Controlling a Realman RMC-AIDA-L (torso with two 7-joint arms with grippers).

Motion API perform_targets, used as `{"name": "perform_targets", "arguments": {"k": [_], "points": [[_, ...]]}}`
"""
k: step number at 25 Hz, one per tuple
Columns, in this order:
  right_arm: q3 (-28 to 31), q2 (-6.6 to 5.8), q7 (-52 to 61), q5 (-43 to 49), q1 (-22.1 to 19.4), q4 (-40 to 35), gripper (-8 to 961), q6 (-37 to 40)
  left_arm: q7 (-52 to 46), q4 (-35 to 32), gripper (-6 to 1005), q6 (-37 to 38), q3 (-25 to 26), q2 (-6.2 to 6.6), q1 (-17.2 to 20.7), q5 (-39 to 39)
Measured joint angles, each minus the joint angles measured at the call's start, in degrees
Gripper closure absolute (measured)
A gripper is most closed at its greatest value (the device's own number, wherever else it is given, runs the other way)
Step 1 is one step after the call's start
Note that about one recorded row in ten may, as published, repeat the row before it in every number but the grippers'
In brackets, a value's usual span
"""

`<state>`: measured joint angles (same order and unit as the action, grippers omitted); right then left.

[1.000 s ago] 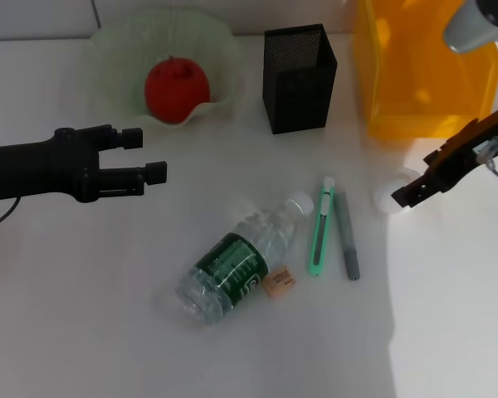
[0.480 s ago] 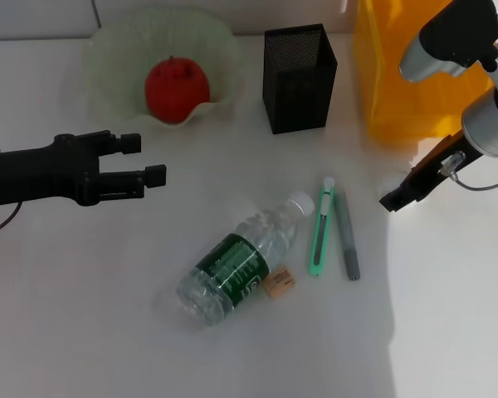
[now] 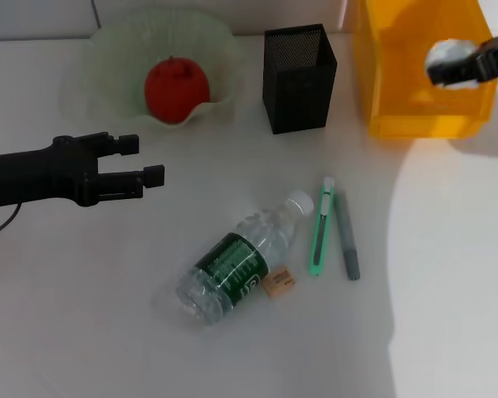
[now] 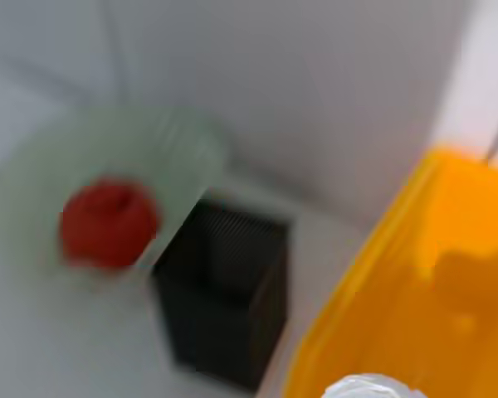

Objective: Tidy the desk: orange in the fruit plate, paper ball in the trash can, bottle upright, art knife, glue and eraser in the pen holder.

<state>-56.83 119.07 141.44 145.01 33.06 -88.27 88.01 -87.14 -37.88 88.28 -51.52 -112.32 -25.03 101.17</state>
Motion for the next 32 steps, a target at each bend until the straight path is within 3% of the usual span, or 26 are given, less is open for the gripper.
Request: {"name": "perform_targets", "arguments": {"k": [3,8,14,17,18,19,20,22,23,24,27,28,32], "points": [[5.3,-0.02,-0.8,-5.8,-3.3,-0.8,399,-7.9,-0.4,0.0,189,-0.4,0.2,-0.18,0.0,0.0],[6.1,-0.12,-7.1,-15.3,-6.4,8.3,388,-22.2,-0.8,-0.4,196,0.0,0.0,-0.52,-0.3,0.0],[8.1,-0.12,-13.3,-21.2,-6.1,14.7,375,-25.3,-8.1,-5.9,206,0.7,-1.0,-1.10,-2.2,2.7],[8.3,-0.08,-14.5,-23.4,-6.9,15.1,262,-25.3,-8.1,-5.9,210,0.7,-1.0,-1.10,-2.2,2.7],[8.3,-0.06,-14.8,-24.2,-7.6,15.0,225,-25.2,-10.8,-9.1,212,1.0,-1.1,-1.60,-2.6,4.5],[8.3,-0.01,-15.5,-25.3,-8.4,14.8,187,-24.7,-24.4,-25.2,213,1.6,-3.2,-4.12,-2.9,13.2],[8.3,0.01,-16.8,-27.1,-9.4,14.6,177,-24.0,-29.1,-31.1,215,1.7,-4.7,-5.09,-3.0,16.2],[8.3,0.04,-20.8,-32.6,-12.4,14.5,157,-21.1,-29.1,-31.1,218,1.7,-4.7,-5.09,-3.0,16.2],[8.4,-0.04,-23.0,-35.5,-13.7,14.8,147,-19.1,-36.0,-39.7,219,1.6,-7.9,-5.96,-3.1,19.5],[8.4,-0.07,-25.4,-38.5,-15.4,15.3,137,-16.6,-44.5,-47.4,221,1.2,-15.6,-6.02,-4.4,22.6],[9.1,0.08,-35.1,-45.2,-20.1,18.6,129,-5.7,-50.6,-50.5,225,0.4,-19.9,-6.13,-6.3,25.1],[9.3,0.16,-38.1,-46.4,-21.3,20.3,131,-2.6,-55.5,-51.0,227,-0.9,-24.0,-6.33,-8.8,26.7],[11.2,0.09,-51.0,-48.2,-24.4,32.3,133,7.4,-63.2,-47.9,233,-2.9,-32.4,-6.63,-14.3,31.6]]}}
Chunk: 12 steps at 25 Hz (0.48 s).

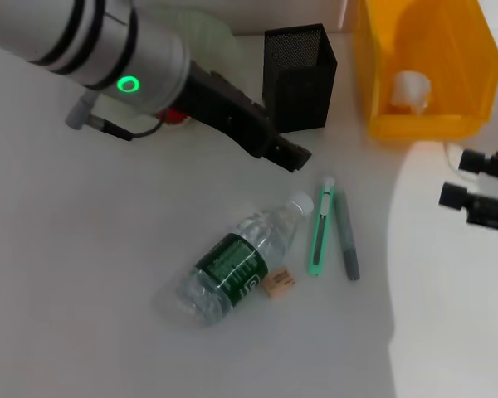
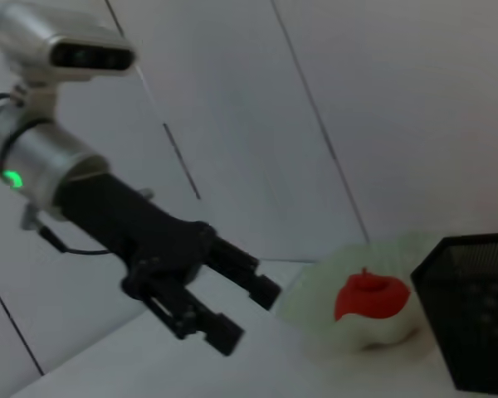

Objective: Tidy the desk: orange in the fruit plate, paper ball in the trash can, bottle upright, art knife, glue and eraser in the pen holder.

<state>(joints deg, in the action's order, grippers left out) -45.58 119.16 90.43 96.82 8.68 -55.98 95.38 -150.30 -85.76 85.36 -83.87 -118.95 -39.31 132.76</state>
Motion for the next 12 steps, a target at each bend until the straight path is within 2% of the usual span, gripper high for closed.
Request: {"name": "perform_targets", "arguments": {"k": [2,3,4,7,11,12], "points": [[2.8,-0.44,-7.9,0.1,-0.1,9.2,133,4.0,-4.6,3.0,236,-2.3,-4.8,-0.17,-2.4,3.5],[4.9,-1.00,-13.8,0.3,0.1,16.5,133,5.9,-5.9,4.2,237,-3.5,-6.3,-0.17,-3.1,4.0],[4.9,-1.00,-13.8,0.3,0.1,16.5,133,5.9,-7.7,6.6,239,-5.8,-9.1,-0.20,-4.2,4.6],[5.9,-1.46,-20.9,0.5,-0.1,23.8,133,6.3,-9.2,11.1,243,-9.7,-12.0,-0.20,-5.5,4.9],[6.0,-1.38,-24.8,1.7,-0.9,26.4,133,4.7,-9.8,12.8,249,-10.9,-12.6,-0.21,-5.9,4.9],[6.0,-1.37,-25.3,2.2,-1.0,26.5,133,4.5,-11.2,16.8,251,-14.0,-14.1,-0.21,-6.6,4.6]]}}
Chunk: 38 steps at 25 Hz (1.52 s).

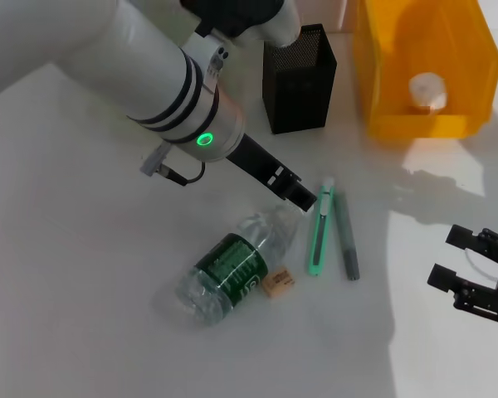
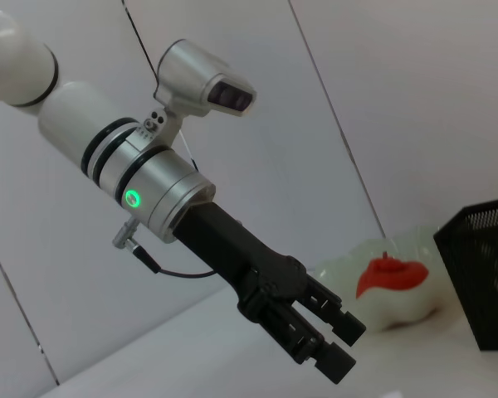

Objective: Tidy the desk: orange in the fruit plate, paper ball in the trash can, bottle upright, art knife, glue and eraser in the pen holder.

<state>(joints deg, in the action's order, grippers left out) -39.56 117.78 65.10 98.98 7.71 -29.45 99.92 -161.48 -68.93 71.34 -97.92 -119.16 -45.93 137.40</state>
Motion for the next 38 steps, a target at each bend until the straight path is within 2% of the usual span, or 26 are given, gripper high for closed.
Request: {"name": "perform_targets", "arguments": {"k": [2,10,11,17,23,31,36,38], "points": [[0.0,0.01,-0.5,0.5,-0.1,0.3,133,-0.5,-0.2,2.3,254,-2.0,-1.3,-0.01,-0.1,-0.2],[-0.5,0.52,-0.6,0.5,1.1,1.3,134,-3.1,-0.3,4.0,266,-4.0,-2.8,-0.02,-0.1,-0.4],[-0.5,0.56,-0.5,0.5,1.3,1.6,134,-3.2,-0.4,7.3,268,-10.1,-7.5,-0.02,0.0,-2.4],[-0.4,0.60,-0.3,0.5,1.9,2.6,134,-3.3,-0.4,8.4,277,-12.6,-9.2,-0.02,0.0,-3.4],[-0.2,0.60,-0.3,0.5,2.0,3.3,134,-3.3,-0.4,10.1,286,-16.7,-13.2,-0.02,0.7,-4.1],[0.0,0.60,-0.2,0.5,2.1,3.6,134,-3.3,-0.5,11.2,298,-17.4,-13.6,-0.02,0.8,-4.1],[0.1,0.60,-0.2,0.4,2.1,3.7,134,-3.3,0.3,11.1,436,-17.5,-13.6,-0.02,1.0,-4.1],[0.4,0.61,-0.2,0.3,1.9,3.8,134,-3.3,2.8,8.4,474,-17.0,-12.4,0.12,2.9,-3.9]]}}
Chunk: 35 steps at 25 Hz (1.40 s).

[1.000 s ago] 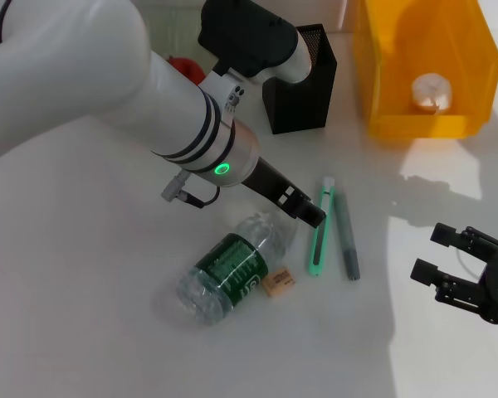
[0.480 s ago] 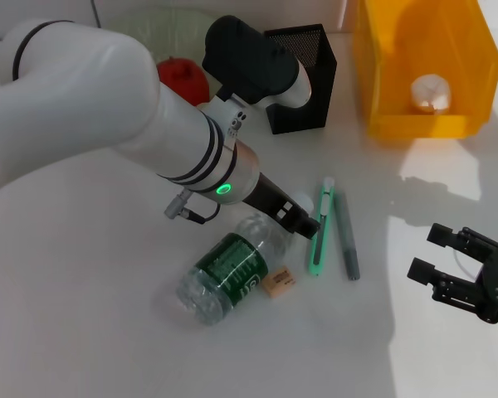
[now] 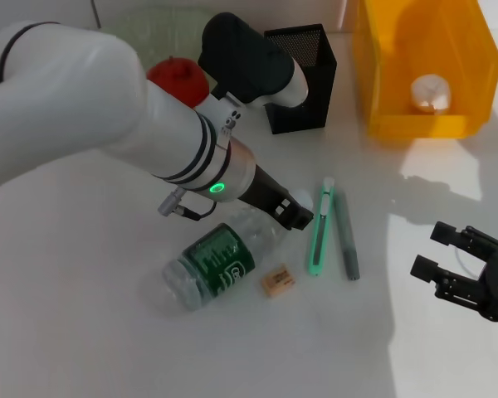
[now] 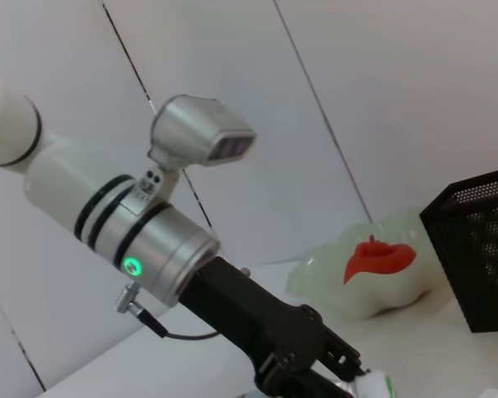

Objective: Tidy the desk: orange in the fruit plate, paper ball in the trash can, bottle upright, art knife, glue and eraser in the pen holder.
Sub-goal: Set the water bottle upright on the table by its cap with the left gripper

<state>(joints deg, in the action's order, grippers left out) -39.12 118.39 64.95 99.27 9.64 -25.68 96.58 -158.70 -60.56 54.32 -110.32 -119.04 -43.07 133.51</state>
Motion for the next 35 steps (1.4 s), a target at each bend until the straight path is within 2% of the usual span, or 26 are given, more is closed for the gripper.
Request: {"name": "perform_targets", "arguments": {"k": [1,2,7,9,13,14,15,16,17,18,20,21,24,25,26,30,31,33,34,35], "points": [[0.1,0.00,0.0,0.0,-0.1,0.0,134,0.0,0.0,0.0,484,0.0,0.0,0.00,0.0,0.0],[0.2,0.00,0.0,-0.1,-0.1,0.0,134,0.0,1.5,-2.0,495,0.4,1.3,0.17,1.6,0.0],[0.3,0.00,0.0,-0.2,0.0,0.2,134,-0.2,1.5,-2.0,547,0.4,1.3,0.17,1.6,0.0],[0.4,0.00,0.0,-0.2,0.2,0.3,134,-0.5,12.8,-15.5,558,4.4,12.1,0.34,13.0,-2.6],[0.4,0.00,0.0,-0.3,0.6,0.4,134,-0.5,12.8,-15.5,557,4.4,12.1,0.34,13.0,-2.6],[0.4,0.00,0.0,-0.3,0.9,0.4,135,-0.5,17.3,-17.4,557,5.5,16.3,0.38,15.6,-6.9],[0.4,0.00,0.0,-0.3,0.9,0.4,135,-0.5,17.3,-17.4,557,5.5,16.3,0.38,15.6,-6.9],[0.4,0.00,0.1,-0.3,1.2,0.4,135,-0.5,27.9,-16.6,557,8.8,25.3,0.45,18.9,-17.0],[0.4,0.00,0.1,-0.3,1.2,0.4,135,-0.5,27.9,-16.6,557,8.8,25.3,0.45,18.9,-17.0],[0.4,0.00,0.1,-0.3,1.4,0.4,135,-0.4,32.3,-15.6,556,9.6,28.0,0.48,19.9,-20.7],[0.4,0.04,0.1,-0.4,1.8,0.4,135,-0.2,32.3,-15.6,556,9.6,28.0,0.48,19.9,-20.7],[0.4,0.06,0.1,-0.4,2.0,0.4,135,-0.1,41.3,-12.1,556,10.8,33.5,0.50,21.7,-28.9],[0.5,0.35,0.1,-0.5,2.8,0.3,135,0.0,48.6,-7.2,558,12.4,37.6,0.57,22.2,-35.7],[0.5,0.35,0.1,-0.5,2.8,0.3,135,0.0,48.6,-7.2,556,12.4,37.6,0.57,22.2,-35.7],[0.5,0.45,0.1,-0.5,2.9,0.3,135,0.0,56.4,-1.1,554,13.4,40.2,0.54,22.4,-43.4],[0.6,0.57,0.1,-0.5,3.6,0.3,135,0.0,68.1,8.1,545,15.6,41.5,0.59,22.4,-54.6],[1.1,0.66,-0.1,-0.5,4.0,0.4,135,0.0,75.5,13.3,542,17.5,41.8,0.58,22.3,-60.3],[1.4,0.69,-0.2,-0.5,4.2,0.4,135,0.0,75.5,13.3,538,17.5,41.8,0.58,22.3,-60.3],[1.8,0.75,-0.3,-0.6,4.8,0.4,135,0.0,87.1,21.0,536,20.9,41.9,0.46,22.4,-68.8],[1.8,0.75,-0.3,-0.6,4.8,0.4,135,0.0,90.2,23.5,533,21.9,41.9,0.46,22.4,-70.9]]}}
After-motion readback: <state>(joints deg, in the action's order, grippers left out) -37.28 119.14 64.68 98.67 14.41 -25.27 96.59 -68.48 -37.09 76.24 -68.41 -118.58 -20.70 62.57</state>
